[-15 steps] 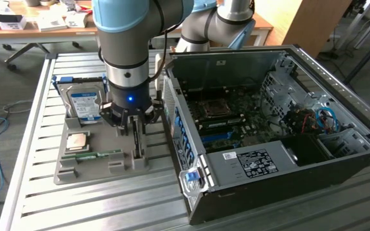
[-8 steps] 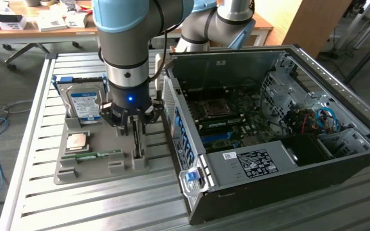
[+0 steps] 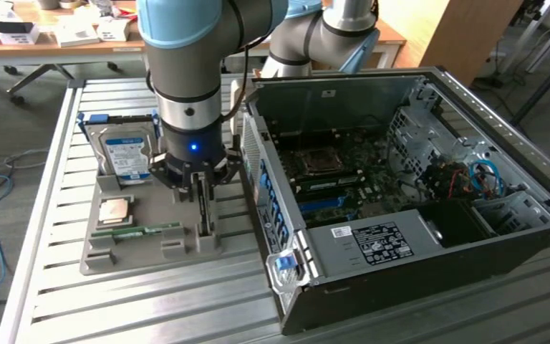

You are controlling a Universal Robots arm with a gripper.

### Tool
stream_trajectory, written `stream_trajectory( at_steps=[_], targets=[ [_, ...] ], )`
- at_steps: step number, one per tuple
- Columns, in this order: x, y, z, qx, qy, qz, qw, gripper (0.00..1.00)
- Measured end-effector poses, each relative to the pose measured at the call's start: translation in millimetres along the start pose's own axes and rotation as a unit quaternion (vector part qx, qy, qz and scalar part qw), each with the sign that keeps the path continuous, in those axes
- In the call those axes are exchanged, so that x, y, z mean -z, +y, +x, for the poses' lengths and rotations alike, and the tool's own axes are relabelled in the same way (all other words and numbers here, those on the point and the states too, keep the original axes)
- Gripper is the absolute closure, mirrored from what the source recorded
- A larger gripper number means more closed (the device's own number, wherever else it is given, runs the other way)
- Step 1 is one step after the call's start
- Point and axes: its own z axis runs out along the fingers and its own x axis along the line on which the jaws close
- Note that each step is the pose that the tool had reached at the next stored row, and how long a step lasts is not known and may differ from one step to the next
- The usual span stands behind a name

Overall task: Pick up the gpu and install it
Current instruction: 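Pick up the gpu and move the gpu toward the slot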

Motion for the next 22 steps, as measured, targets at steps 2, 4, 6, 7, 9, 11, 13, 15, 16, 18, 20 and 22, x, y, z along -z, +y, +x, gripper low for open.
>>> stream_trajectory(
  at_steps=[2, 4, 6, 7, 9, 11, 13, 15, 16, 18, 20, 22],
  targets=[
    [-0.1, 0.1, -1.0, 0.000, 0.0000, 0.0000, 1.0000, 0.61],
    [-0.1, 0.1, -0.9, 0.000, 0.0000, 0.0000, 1.0000, 0.61],
    [-0.9, 0.0, -1.0, 0.000, 0.0000, 0.0000, 1.0000, 0.61],
    [-1.5, 0.0, -1.0, 0.000, 0.0000, 0.0000, 1.0000, 0.61],
    [-1.6, -0.1, -0.9, 0.000, 0.0002, 0.0002, 1.0000, 0.61],
    [-2.2, -0.1, -1.0, 0.000, 0.0001, 0.0001, 1.0000, 0.61],
    [-2.6, -0.1, -1.0, 0.000, 0.0001, 0.0001, 1.0000, 0.61],
    [-3.1, -0.1, -1.0, -0.001, 0.0000, 0.0000, 1.0000, 0.61],
    [-3.3, -0.1, -1.0, -0.001, 0.0000, 0.0001, 1.0000, 0.61],
    [-3.3, -0.2, -0.9, -0.001, 0.0000, 0.0002, 1.0000, 0.61],
    [-3.4, -0.1, -0.9, -0.001, 0.0000, 0.0001, 1.0000, 0.61],
    [-3.4, -0.2, -1.0, -0.001, 0.0000, 0.0001, 1.0000, 0.61]
  ],
)
